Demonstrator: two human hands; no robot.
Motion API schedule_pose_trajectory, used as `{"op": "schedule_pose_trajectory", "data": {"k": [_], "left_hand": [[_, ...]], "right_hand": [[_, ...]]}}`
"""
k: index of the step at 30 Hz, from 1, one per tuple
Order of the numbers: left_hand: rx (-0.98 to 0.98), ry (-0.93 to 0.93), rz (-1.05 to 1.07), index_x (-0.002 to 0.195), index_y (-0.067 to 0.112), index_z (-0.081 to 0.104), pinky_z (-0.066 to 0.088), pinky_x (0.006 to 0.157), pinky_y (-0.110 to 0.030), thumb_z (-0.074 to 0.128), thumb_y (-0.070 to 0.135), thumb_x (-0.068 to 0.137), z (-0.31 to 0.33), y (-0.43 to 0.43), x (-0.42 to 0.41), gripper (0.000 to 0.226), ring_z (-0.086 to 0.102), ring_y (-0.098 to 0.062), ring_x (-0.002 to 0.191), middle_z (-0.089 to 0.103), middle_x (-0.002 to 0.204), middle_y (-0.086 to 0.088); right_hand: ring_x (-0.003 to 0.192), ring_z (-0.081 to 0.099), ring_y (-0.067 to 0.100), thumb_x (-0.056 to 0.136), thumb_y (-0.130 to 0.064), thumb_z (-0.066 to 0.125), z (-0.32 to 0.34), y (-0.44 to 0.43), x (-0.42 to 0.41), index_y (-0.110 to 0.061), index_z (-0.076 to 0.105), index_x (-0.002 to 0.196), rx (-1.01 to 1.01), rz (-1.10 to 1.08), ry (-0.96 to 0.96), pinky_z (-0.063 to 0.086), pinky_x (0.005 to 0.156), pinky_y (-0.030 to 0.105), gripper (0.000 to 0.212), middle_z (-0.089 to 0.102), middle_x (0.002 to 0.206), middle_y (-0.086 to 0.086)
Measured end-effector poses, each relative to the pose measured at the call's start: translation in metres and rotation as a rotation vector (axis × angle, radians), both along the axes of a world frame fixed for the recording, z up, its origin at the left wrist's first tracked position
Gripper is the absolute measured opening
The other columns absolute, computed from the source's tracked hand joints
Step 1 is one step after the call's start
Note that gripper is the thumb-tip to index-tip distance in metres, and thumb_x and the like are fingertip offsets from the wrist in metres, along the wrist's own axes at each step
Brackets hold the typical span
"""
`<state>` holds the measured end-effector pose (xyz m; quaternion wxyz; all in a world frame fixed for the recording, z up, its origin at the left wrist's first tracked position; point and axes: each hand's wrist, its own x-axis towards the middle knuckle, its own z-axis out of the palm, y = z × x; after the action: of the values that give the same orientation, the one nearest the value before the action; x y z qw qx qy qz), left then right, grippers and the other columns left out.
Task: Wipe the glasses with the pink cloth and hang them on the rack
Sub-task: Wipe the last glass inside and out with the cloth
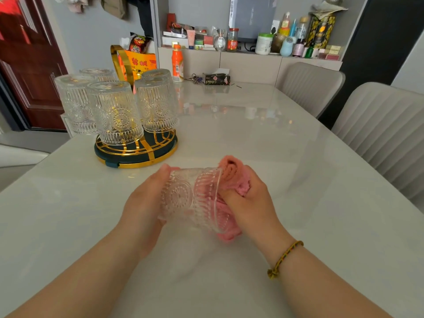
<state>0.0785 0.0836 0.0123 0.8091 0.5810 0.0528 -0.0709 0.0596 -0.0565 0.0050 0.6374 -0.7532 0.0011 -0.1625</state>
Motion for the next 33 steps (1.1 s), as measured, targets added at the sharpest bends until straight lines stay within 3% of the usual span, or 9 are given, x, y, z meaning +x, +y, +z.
{"op": "schedule_pose_trajectory", "data": {"k": [8, 11, 14, 16, 20, 24, 27, 30, 33], "left_hand": [[0.379, -0.475, 0.236, 0.101, 0.042, 0.052, 0.035, 0.071, 0.004, 0.041, 0.008, 0.096, -0.014, 0.006, 0.0, 0.036, 0.048, 0.027, 0.083, 0.053, 0.098, 0.02], [0.209, -0.434, 0.222, 0.1, 0.035, 0.055, 0.042, 0.076, -0.01, 0.04, 0.022, 0.097, -0.015, 0.006, 0.002, 0.02, 0.054, 0.017, 0.088, 0.054, 0.098, 0.021], [-0.07, -0.15, -0.108, 0.102, 0.03, 0.062, 0.052, 0.073, -0.034, 0.055, 0.056, 0.072, -0.007, 0.013, 0.008, 0.04, 0.063, -0.018, 0.096, 0.066, 0.108, 0.002], [-0.085, 0.014, -0.369, 0.102, 0.022, 0.066, 0.058, 0.063, -0.036, 0.042, 0.073, 0.056, -0.003, 0.016, 0.008, 0.072, 0.069, -0.022, 0.087, 0.071, 0.103, -0.005], [-0.015, 0.201, -0.37, 0.104, 0.019, 0.065, 0.052, 0.044, -0.03, 0.043, 0.064, 0.062, -0.005, 0.01, 0.001, 0.065, 0.067, -0.022, 0.07, 0.07, 0.096, -0.005], [0.011, -0.001, -0.107, 0.086, 0.022, 0.062, 0.05, 0.041, -0.027, 0.042, 0.038, 0.091, -0.004, 0.002, 0.003, 0.026, 0.065, -0.015, 0.062, 0.067, 0.08, 0.0], [0.049, -0.168, 0.074, 0.086, 0.032, 0.061, 0.05, 0.057, -0.027, 0.043, 0.029, 0.093, -0.004, 0.004, 0.005, 0.02, 0.061, -0.012, 0.09, 0.062, 0.1, 0.003], [0.187, -0.443, 0.157, 0.092, 0.04, 0.054, 0.043, 0.064, -0.003, 0.049, 0.035, 0.084, -0.007, 0.007, 0.0, 0.011, 0.055, 0.018, 0.081, 0.056, 0.092, 0.022], [0.136, -0.54, 0.214, 0.088, 0.041, 0.056, 0.045, 0.069, -0.01, 0.048, 0.055, 0.06, -0.011, 0.011, -0.001, 0.032, 0.058, 0.003, 0.085, 0.06, 0.093, 0.015]], "right_hand": [[0.081, 0.068, 0.019, 0.084, -0.026, 0.057, -0.006, 0.013, -0.003, -0.01, 0.062, 0.107, 0.607, 0.291, 0.416, 0.056, 0.081, 0.036, 0.028, 0.071, 0.093, 0.008], [0.073, 0.068, 0.016, 0.085, -0.025, 0.057, -0.008, 0.014, -0.004, -0.011, 0.063, 0.103, 0.634, 0.281, 0.45, 0.057, 0.069, 0.028, 0.024, 0.071, 0.087, 0.006], [0.082, 0.067, 0.016, 0.08, -0.016, 0.065, -0.004, 0.006, 0.0, -0.019, 0.064, 0.087, 0.345, 0.083, 0.224, 0.056, 0.078, 0.03, 0.007, 0.07, 0.088, 0.005], [0.071, 0.061, 0.0, 0.074, -0.01, 0.071, 0.005, -0.006, 0.0, -0.027, 0.059, 0.078, 0.033, -0.006, -0.027, 0.05, 0.07, 0.014, 0.02, 0.066, 0.074, -0.011], [0.062, 0.054, -0.01, 0.063, -0.02, 0.067, 0.008, -0.016, -0.004, -0.038, 0.052, 0.076, -0.282, 0.018, -0.141, 0.04, 0.059, 0.004, 0.027, 0.062, 0.066, -0.025], [0.064, 0.058, -0.009, 0.076, -0.012, 0.068, 0.0, -0.004, 0.003, -0.029, 0.056, 0.077, 0.042, -0.02, 0.008, 0.045, 0.064, 0.005, 0.02, 0.062, 0.076, -0.013], [0.082, 0.066, 0.01, 0.08, -0.021, 0.063, -0.001, 0.004, 0.001, -0.024, 0.063, 0.083, 0.262, 0.047, 0.172, 0.053, 0.079, 0.025, 0.004, 0.069, 0.088, -0.001], [0.077, 0.069, 0.017, 0.084, -0.028, 0.057, 0.001, 0.009, -0.005, -0.014, 0.066, 0.098, 0.544, 0.213, 0.353, 0.057, 0.071, 0.029, 0.022, 0.072, 0.09, 0.006], [0.084, 0.068, 0.022, 0.084, -0.033, 0.055, 0.002, 0.011, -0.009, -0.01, 0.064, 0.107, 0.645, 0.316, 0.511, 0.057, 0.071, 0.031, 0.033, 0.071, 0.1, 0.012]]}}
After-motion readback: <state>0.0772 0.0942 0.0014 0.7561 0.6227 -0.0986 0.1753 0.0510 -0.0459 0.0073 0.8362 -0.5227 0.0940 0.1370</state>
